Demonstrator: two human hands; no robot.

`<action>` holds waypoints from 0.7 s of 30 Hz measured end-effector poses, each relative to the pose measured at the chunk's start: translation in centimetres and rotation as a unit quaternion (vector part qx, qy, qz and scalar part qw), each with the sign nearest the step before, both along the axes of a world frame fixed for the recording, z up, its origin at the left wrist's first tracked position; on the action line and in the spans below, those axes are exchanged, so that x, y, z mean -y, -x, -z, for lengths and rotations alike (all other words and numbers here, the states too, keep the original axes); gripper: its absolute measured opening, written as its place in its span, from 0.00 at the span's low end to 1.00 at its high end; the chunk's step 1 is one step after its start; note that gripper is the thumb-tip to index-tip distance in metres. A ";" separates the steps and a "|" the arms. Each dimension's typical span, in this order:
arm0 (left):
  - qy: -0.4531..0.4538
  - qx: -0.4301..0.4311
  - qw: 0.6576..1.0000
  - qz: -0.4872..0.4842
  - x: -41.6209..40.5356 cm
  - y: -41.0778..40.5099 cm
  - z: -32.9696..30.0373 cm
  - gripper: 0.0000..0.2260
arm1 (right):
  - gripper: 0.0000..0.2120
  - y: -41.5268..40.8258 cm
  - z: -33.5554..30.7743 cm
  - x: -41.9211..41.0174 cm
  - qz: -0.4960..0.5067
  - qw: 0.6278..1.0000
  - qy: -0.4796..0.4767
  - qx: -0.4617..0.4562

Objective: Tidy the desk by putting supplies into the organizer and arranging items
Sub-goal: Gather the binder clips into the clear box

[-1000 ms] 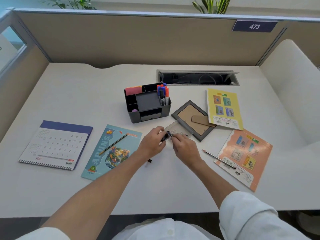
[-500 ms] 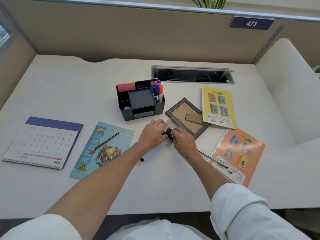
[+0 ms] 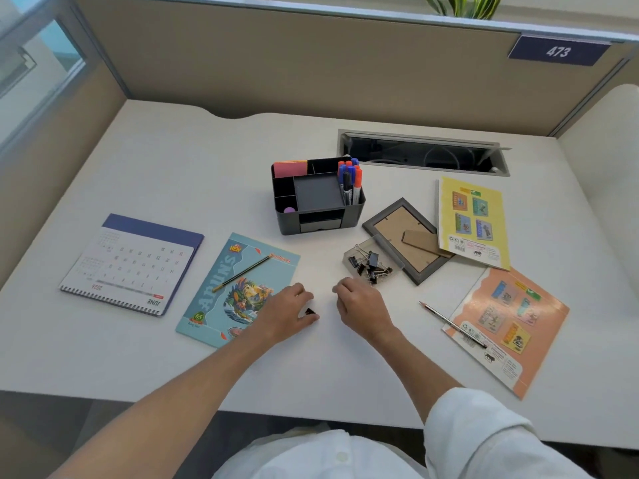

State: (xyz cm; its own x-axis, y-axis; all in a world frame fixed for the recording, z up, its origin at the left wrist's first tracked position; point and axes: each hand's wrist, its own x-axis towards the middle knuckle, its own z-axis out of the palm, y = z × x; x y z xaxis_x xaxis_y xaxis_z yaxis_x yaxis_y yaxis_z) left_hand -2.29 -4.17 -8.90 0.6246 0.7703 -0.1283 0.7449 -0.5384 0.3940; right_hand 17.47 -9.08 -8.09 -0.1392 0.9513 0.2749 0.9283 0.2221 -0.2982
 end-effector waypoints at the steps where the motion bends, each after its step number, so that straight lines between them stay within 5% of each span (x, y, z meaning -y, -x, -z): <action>1: -0.001 -0.014 1.000 0.002 0.2 0.1 -0.1 0.18 | 0.08 0.5 0.3 0.1 -0.014 1.000 0.008 0.010; 12: -0.004 0.030 1.000 -0.001 0.1 -0.9 -0.1 0.11 | 0.06 2.1 1.3 1.2 -0.018 0.998 0.058 0.022; 21: -0.093 0.132 0.987 0.004 -2.5 -6.3 -3.0 0.09 | 0.07 -1.8 -1.1 0.1 0.065 0.998 -0.010 0.013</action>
